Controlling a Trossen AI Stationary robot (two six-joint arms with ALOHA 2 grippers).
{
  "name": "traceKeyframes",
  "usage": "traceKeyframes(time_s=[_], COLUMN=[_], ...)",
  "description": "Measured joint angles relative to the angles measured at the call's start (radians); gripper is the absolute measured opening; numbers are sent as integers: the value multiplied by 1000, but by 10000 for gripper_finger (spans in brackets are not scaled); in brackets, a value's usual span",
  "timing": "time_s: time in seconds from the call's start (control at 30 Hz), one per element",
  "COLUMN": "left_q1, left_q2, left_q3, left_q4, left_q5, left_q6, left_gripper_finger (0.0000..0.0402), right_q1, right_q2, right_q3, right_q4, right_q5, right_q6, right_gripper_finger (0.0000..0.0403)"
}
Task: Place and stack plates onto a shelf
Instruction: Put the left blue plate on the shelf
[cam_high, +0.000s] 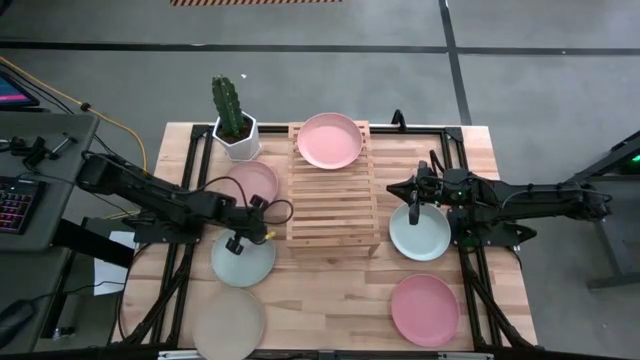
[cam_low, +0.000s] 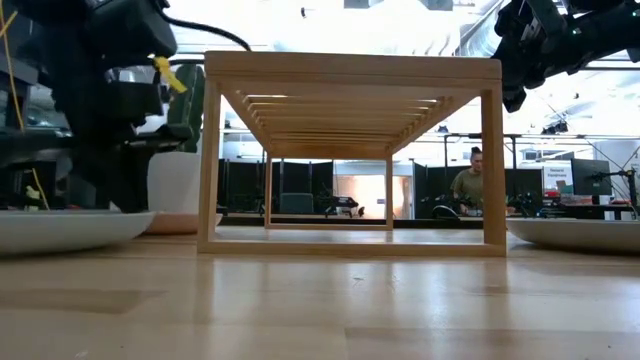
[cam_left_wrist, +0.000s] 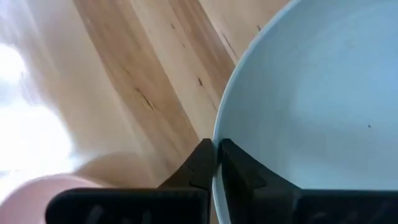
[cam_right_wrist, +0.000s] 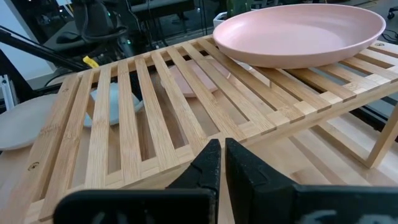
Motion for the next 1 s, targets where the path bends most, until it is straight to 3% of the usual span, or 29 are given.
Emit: traceKeyframes(time_s=[0.3, 0.67, 1.0], left_q1=[0, 0, 0], left_q2=[-13, -112, -190], left_q3=[166, 414, 731], left_q4=[-261, -651, -719], left_q5=[-69, -333, -544], left_q6=[-37, -139, -247], left_gripper_finger=[2, 0, 0], right_q1=[0, 0, 0], right_q2=[0, 0, 0], right_q3=[0, 0, 0], right_q4=[-9, -38, -55], right_q5=[0, 1, 1], right_q6=[0, 0, 0], right_gripper_finger=[7, 7, 7])
